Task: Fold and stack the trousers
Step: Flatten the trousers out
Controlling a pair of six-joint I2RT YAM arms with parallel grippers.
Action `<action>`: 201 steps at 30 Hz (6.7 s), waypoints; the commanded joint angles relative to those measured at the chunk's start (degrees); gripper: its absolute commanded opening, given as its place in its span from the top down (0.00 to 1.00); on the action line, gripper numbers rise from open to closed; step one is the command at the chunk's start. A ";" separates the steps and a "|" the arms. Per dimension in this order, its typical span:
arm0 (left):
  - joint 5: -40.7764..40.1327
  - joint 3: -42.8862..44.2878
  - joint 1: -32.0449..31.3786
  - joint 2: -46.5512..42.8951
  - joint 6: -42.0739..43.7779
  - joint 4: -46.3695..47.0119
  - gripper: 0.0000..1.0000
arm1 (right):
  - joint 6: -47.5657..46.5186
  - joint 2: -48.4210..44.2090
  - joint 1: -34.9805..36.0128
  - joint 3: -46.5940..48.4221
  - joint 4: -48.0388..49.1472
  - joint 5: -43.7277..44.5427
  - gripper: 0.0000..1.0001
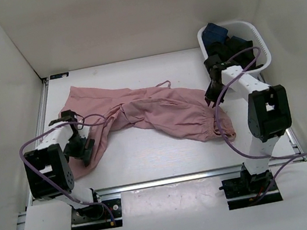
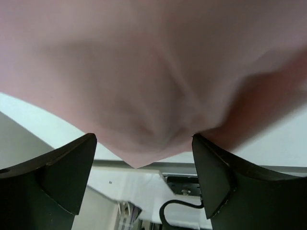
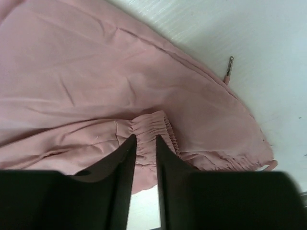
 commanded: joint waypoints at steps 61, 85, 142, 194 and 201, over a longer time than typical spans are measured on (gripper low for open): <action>-2.91 0.15 29.85 -8.57 10.64 1.26 0.13 | 7.78 -53.20 5.18 -25.48 -18.63 35.82 1.00; 18.91 14.82 23.09 10.54 -0.07 -2.18 0.86 | 6.11 -51.36 4.64 -22.13 -14.25 32.14 1.00; 30.69 11.77 14.13 15.17 10.38 -6.48 0.21 | 12.26 -61.12 4.64 -35.93 -15.21 30.39 1.00; -3.86 4.82 38.47 2.44 18.55 2.22 0.86 | 26.44 -70.63 -13.02 -36.37 -22.62 25.22 0.10; -3.34 3.24 38.47 2.96 18.55 2.84 0.86 | 31.14 -56.74 -13.02 -43.83 -16.88 14.03 0.09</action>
